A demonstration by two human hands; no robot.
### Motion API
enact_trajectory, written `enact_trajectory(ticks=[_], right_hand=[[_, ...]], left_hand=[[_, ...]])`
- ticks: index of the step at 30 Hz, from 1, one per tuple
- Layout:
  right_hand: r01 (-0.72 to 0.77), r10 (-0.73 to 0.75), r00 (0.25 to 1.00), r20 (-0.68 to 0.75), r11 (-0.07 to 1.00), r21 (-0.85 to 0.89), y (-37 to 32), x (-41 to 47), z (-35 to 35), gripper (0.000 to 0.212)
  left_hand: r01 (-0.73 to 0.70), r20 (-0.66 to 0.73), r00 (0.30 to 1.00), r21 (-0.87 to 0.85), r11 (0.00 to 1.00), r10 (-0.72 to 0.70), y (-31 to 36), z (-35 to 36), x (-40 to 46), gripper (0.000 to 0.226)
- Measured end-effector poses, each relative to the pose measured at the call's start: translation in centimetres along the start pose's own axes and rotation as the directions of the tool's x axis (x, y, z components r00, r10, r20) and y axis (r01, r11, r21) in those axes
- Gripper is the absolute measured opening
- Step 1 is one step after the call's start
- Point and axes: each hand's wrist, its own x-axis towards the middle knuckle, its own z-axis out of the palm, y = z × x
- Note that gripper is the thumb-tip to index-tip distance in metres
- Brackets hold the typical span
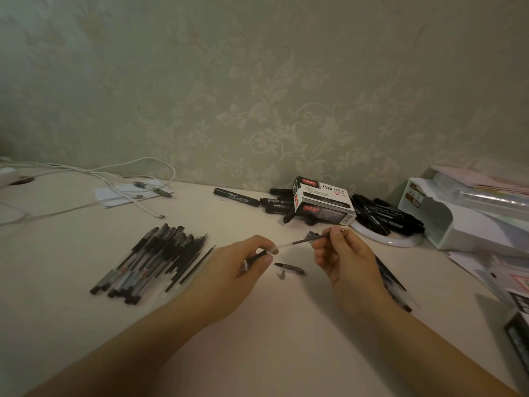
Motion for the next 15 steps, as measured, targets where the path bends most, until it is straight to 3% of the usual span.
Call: enact_trajectory(ticks=[4, 7, 10, 12, 15], right_hand=[[0.035, -0.031, 0.999, 0.039, 0.995, -0.093, -0.3, 0.0, 0.0, 0.026], [0.079, -0.046, 0.991, 0.128, 0.961, -0.265, -0.3, -0.5, 0.4, 0.025], [0.166, -0.034, 0.966, 0.255, 0.839, -0.518, 0.0, -1.3, 0.9, 0.016], [0.240, -0.024, 0.936, 0.352, 0.774, -0.586, 0.2, -1.7, 1.2, 0.012], [0.317, -0.058, 0.925, 0.376, 0.664, -0.678, 0.6, -1.7, 0.9, 0.021]], left_hand=[[-0.026, 0.021, 0.999, 0.015, 1.000, 0.026, 0.3, -0.1, 0.0, 0.016], [-0.049, 0.037, 0.998, 0.019, 0.999, 0.049, 0.6, -0.2, -0.2, 0.016], [-0.058, 0.032, 0.998, 0.001, 0.998, 0.058, 0.7, -0.2, -0.1, 0.016], [-0.059, 0.024, 0.998, -0.006, 0.998, 0.059, 0.8, -0.1, -0.1, 0.015], [-0.054, 0.018, 0.998, -0.009, 0.998, 0.054, 0.7, -0.1, -0.1, 0.015]])
